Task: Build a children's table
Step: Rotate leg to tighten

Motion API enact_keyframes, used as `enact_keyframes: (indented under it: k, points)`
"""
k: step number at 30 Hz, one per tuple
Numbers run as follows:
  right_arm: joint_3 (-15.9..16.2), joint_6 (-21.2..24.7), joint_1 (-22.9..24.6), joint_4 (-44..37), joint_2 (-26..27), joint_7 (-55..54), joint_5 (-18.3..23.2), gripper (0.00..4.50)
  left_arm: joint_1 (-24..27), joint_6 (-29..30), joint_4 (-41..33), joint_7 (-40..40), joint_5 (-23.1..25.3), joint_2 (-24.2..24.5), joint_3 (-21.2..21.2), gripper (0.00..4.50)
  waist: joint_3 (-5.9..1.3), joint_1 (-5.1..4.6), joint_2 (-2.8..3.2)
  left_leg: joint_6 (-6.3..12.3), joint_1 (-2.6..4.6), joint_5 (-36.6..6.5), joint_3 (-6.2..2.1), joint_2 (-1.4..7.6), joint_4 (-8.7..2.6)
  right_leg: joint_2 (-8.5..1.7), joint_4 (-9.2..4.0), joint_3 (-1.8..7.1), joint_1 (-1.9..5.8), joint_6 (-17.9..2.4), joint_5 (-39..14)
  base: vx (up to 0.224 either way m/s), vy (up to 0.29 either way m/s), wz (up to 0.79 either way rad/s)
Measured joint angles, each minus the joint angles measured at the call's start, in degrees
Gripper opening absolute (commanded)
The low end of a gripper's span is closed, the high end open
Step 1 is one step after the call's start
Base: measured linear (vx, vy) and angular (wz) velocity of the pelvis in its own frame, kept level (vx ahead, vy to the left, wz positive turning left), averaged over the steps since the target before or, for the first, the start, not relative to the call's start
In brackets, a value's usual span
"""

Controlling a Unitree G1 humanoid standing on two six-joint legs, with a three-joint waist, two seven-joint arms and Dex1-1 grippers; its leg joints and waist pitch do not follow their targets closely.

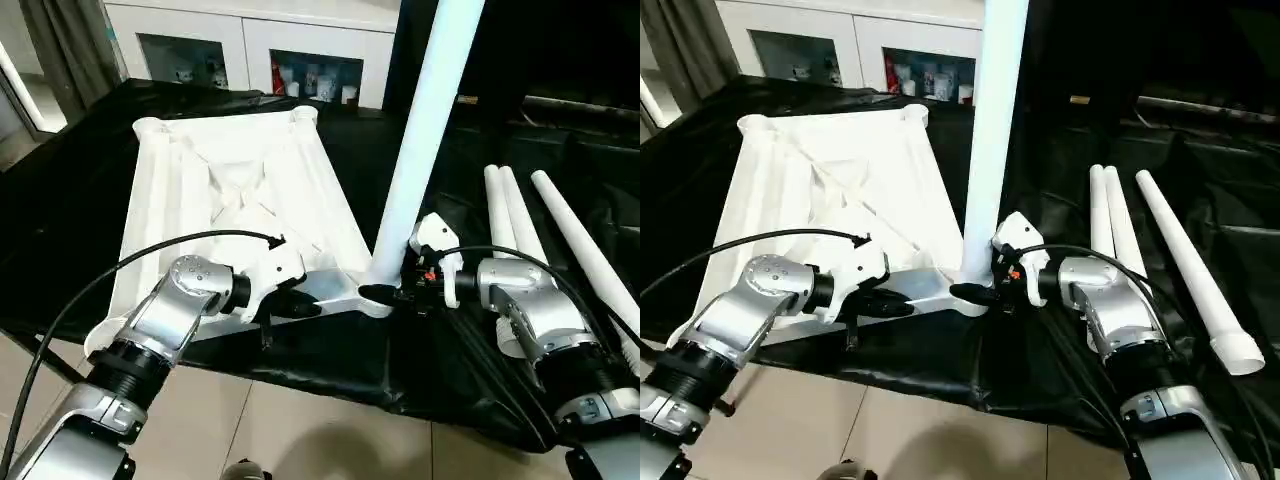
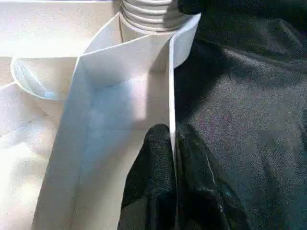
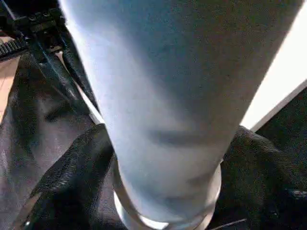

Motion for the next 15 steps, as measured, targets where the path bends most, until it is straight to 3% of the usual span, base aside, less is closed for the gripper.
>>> enact_keyframes:
  k: [7,15]
  points:
    - [0.1,0.0,0.1,0.0,0.2,0.1,-0.2,2.76,0.2,0.1,-0.3,0.1,0.0,0.2,0.0,0.00,0.00,-0.04,0.00,0.00,0.01,0.0,0.00,0.00,0.00,0.00,0.00,0.00,0.00,0.0,0.0,0.000,0.000,0.00]
    - [-0.7,0.9,0.5,0.0,1.5,-1.9,0.0,2.69,0.3,0.7,-0.4,0.9,0.2,0.2,0.1,0.00,0.00,-0.13,0.01,-0.01,0.06,0.0,0.00,0.00,0.01,0.01,0.03,0.02,0.02,0.0,0.0,0.000,0.000,0.00]
